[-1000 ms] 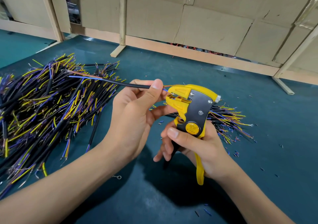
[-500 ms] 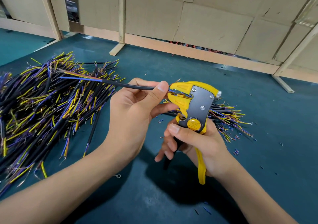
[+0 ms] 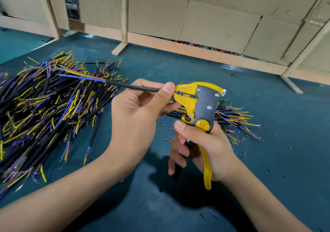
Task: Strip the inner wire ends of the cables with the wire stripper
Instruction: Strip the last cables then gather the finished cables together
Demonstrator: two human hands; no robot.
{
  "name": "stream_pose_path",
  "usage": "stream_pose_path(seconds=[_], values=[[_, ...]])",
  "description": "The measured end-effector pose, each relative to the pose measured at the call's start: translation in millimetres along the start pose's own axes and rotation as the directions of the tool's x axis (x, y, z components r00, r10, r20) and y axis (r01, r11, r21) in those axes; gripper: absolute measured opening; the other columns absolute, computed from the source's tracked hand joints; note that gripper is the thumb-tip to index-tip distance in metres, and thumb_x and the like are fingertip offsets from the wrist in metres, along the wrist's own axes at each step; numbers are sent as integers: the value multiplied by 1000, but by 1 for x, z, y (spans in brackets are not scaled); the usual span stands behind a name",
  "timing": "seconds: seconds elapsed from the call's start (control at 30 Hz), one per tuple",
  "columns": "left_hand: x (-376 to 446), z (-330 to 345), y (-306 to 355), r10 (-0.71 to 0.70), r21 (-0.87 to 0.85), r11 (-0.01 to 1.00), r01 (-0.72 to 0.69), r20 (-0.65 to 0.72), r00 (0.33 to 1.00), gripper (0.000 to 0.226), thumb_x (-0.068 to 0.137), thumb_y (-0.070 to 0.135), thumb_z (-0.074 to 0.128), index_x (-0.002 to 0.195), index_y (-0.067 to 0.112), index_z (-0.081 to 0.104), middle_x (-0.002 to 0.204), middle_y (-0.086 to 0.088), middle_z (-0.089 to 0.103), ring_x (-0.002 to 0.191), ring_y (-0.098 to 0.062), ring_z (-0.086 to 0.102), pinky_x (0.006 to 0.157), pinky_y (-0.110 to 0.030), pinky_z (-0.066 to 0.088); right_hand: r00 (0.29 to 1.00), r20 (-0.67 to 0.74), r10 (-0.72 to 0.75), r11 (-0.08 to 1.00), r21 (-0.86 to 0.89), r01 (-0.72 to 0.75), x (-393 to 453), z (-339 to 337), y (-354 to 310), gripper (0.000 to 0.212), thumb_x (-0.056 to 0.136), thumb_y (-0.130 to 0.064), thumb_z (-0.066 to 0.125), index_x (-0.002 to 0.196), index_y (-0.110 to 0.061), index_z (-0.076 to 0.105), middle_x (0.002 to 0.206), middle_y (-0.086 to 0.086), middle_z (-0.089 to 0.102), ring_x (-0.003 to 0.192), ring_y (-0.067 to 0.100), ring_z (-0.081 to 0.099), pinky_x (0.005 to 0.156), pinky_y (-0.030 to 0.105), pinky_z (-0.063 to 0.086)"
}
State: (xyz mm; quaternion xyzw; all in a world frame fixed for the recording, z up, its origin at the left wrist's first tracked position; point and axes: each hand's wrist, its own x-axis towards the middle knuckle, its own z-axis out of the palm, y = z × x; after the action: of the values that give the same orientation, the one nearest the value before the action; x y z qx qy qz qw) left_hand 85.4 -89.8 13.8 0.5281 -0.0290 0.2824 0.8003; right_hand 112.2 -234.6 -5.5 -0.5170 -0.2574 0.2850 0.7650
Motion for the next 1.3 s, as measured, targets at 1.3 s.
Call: stream_pose_path(seconds=[1.3], values=[[23,-13,14,-287,44,956,289,325,901,15,84,17,59,76,5,63,65,-6,58,55,-17,49,47,-25,37,951,109,290,957,-15,-291,-6,-14,-28,51,78,-45,83,57,-17,46,44,-4,30,27,12,32,35,21,41]])
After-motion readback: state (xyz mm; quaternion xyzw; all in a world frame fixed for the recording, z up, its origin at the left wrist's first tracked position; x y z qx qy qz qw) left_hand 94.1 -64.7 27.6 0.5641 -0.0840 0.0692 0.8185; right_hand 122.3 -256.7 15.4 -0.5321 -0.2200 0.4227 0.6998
